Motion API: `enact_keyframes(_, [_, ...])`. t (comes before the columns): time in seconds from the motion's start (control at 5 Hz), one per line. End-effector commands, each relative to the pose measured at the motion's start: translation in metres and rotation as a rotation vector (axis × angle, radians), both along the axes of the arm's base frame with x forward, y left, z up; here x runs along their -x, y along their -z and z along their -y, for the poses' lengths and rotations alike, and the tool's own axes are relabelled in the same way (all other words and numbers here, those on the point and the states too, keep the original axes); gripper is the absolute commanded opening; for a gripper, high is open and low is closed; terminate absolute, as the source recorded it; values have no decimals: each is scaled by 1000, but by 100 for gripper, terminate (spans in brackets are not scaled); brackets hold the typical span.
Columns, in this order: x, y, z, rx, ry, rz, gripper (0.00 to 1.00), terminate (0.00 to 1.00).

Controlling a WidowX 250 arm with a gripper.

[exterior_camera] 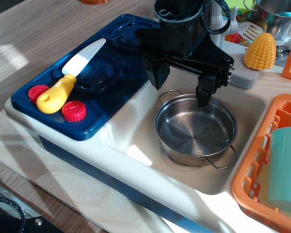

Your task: Put pan on stove from sink

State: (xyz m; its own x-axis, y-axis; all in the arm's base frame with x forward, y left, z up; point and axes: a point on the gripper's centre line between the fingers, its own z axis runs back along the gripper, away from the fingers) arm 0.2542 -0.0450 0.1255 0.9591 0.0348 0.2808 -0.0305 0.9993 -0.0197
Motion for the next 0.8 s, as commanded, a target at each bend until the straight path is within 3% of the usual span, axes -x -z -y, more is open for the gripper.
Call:
enact_keyframes(0.0, [0,0,0,0,0,0,100,0])
enact_keyframes(0.4, [5,-3,5,-28,-243,-30,100,0])
enact_keyframes(0.6, [12,2,6,6,-316,-44,100,0])
